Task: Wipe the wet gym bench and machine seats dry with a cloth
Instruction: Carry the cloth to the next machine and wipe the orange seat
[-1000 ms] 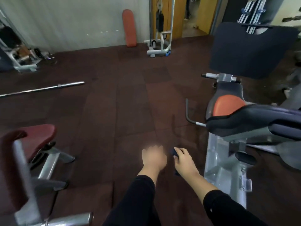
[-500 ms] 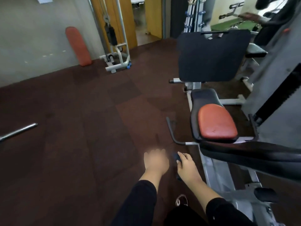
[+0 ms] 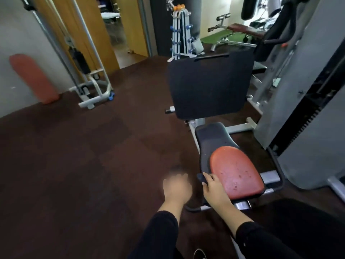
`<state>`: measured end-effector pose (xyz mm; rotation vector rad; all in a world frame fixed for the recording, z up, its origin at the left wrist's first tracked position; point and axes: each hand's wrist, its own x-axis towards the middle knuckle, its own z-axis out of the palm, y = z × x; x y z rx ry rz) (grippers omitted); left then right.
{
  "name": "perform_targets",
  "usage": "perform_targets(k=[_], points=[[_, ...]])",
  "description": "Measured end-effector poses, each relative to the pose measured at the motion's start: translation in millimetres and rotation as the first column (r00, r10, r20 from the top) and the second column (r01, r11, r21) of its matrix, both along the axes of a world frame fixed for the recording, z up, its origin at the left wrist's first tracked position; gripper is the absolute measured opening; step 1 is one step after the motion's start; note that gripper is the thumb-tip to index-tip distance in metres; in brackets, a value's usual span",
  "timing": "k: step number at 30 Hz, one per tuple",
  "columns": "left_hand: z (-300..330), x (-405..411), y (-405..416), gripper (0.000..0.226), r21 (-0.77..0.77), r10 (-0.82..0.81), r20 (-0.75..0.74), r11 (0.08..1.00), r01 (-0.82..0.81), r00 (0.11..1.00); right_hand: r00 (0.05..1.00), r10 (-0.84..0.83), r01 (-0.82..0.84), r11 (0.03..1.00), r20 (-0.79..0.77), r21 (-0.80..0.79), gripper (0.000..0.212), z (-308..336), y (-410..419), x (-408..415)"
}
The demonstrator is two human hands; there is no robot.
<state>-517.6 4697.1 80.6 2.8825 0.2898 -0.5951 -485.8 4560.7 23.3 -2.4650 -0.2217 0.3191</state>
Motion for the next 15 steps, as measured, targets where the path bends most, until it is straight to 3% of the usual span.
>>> perform_targets(k=[6,10,12,15], points=[[-26.1,86.8,-20.0,0.051,-0.029,-0.219,-0.068,0.976,0.217,0.973,0.975,-0.211,0.214,0.976,-0.075,0.035,0.043,-19.9,-13.6,51.7],[-44.4,156.0,-36.4,0.054,-0.041,-0.436,-0.067,0.900,0.435,0.897,0.909,-0.401,0.407,0.912,-0.116,0.039,0.043,-40.3,-19.7,88.7],[-51.5,189.7,-44.5,0.053,-0.041,-0.550,-0.076,0.835,0.549,0.832,0.847,-0.516,0.524,0.851,-0.131,0.037,0.042,-49.9,-21.5,105.1],[-58.1,234.6,-55.2,0.054,-0.048,-0.693,-0.078,0.721,0.691,0.717,0.684,-0.712,0.726,0.685,-0.159,0.061,0.040,-65.2,-20.5,122.4]])
